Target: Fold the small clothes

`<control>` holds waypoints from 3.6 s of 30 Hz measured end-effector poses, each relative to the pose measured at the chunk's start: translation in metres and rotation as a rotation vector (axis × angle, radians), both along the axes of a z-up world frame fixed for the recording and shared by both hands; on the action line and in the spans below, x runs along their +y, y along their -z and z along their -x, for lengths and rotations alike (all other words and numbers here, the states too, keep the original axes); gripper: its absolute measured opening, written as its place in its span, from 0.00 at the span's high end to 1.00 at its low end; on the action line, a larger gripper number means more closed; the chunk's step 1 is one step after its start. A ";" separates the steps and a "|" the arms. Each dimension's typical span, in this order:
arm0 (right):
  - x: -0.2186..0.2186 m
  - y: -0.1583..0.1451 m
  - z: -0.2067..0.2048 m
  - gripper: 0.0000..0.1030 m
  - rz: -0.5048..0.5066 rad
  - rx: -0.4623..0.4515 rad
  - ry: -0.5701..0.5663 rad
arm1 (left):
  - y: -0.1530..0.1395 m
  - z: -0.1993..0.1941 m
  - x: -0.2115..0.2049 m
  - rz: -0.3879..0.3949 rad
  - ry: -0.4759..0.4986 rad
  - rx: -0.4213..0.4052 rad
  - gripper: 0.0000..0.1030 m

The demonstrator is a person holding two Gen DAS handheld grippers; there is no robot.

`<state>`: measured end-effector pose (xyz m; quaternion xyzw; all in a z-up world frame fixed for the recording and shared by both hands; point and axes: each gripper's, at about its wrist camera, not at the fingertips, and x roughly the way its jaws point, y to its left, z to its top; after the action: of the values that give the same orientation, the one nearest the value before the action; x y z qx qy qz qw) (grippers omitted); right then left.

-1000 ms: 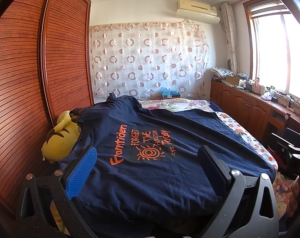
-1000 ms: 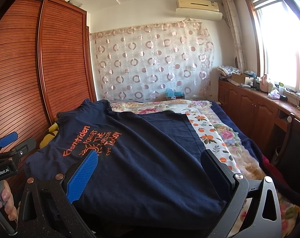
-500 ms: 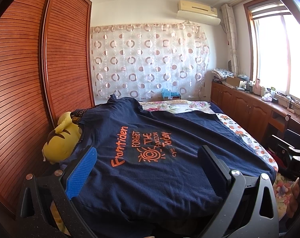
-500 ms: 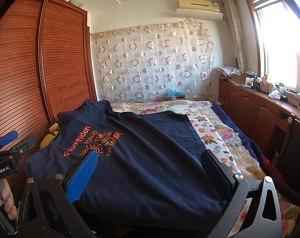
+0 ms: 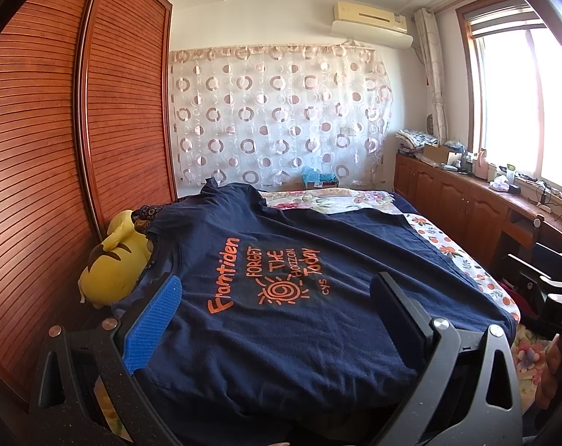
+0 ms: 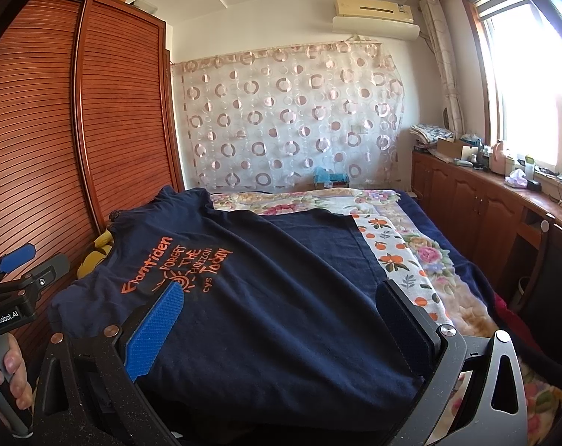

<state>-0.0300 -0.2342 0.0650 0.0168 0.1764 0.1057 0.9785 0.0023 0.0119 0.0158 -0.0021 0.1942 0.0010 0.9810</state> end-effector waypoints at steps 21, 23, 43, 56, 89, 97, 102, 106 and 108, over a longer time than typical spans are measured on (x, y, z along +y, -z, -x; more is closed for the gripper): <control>-0.001 0.026 -0.044 0.00 -0.019 0.144 -0.179 | 0.110 0.007 0.102 0.007 -0.079 0.222 0.01; -0.002 0.025 -0.046 0.00 -0.011 0.149 -0.190 | 0.125 0.009 0.105 0.020 -0.081 0.258 0.01; 0.012 0.027 -0.044 0.00 0.016 0.134 -0.219 | 0.219 0.020 0.126 0.345 -0.107 0.609 0.33; 0.013 0.026 -0.044 0.00 0.021 0.133 -0.220 | 0.216 0.019 0.128 0.474 -0.069 0.608 0.63; 0.021 0.018 -0.069 0.00 0.014 0.094 -0.267 | -0.008 -0.071 0.083 0.190 0.268 0.164 0.97; 0.034 0.022 -0.085 0.00 0.033 0.112 -0.305 | 0.015 -0.125 0.077 0.208 0.254 0.221 0.97; 0.043 0.024 -0.098 0.00 0.042 0.119 -0.332 | 0.014 -0.130 0.070 0.186 0.261 0.251 0.94; 0.054 0.029 -0.108 0.02 0.062 0.141 -0.379 | 0.016 -0.126 0.068 0.142 0.257 0.263 0.58; 0.061 0.034 -0.116 0.06 0.077 0.163 -0.411 | 0.015 -0.122 0.068 0.096 0.245 0.263 0.50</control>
<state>0.0860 -0.1732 0.0309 -0.0483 0.2587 0.2943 0.9188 0.1238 0.0796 0.0008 -0.0250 0.3192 -0.1274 0.9387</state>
